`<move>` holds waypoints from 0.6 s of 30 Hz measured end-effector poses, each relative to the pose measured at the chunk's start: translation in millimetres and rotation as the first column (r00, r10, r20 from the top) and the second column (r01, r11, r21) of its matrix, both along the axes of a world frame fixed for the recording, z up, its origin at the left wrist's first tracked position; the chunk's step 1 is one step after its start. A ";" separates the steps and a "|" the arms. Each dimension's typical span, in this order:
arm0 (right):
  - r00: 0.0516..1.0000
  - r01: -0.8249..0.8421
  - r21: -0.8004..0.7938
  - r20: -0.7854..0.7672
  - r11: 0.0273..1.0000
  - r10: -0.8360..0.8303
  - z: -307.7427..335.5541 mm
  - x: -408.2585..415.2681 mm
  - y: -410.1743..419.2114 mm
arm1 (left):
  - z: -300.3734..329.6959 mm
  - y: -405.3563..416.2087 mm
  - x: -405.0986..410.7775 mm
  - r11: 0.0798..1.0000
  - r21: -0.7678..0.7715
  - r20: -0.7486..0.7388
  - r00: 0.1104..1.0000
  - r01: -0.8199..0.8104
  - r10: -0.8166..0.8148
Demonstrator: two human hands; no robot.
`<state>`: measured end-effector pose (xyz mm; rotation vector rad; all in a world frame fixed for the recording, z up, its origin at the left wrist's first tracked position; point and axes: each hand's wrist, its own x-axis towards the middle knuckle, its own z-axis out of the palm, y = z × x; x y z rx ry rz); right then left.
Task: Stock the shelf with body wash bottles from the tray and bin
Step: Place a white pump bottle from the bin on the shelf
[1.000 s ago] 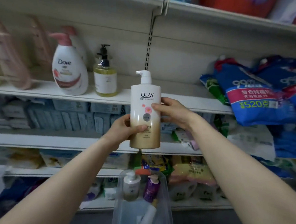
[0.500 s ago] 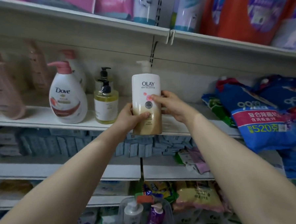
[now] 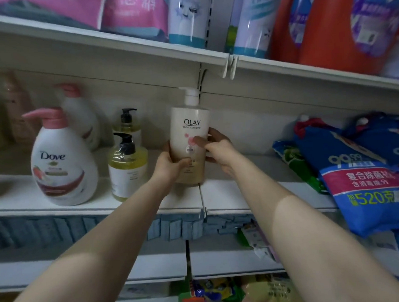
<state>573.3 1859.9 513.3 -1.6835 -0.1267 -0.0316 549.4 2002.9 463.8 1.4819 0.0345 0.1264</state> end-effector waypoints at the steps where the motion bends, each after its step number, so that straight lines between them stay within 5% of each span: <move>1: 1.000 -0.004 -0.007 -0.004 1.000 0.003 -0.2 5.5 0.6 | -2.5 -0.2 6.6 1.000 0.000 0.010 1.000 -0.005 0.005; 5: 0.999 -0.039 -0.109 -0.021 0.993 0.037 -3.8 27.6 5.7 | -8.1 -4.8 29.7 0.995 -0.036 0.061 0.994 -0.091 0.093; 18: 0.999 -0.049 -0.039 0.010 0.998 0.050 -12.9 85.2 25.3 | -21.1 -6.1 91.0 0.946 0.021 0.113 0.941 -0.322 0.318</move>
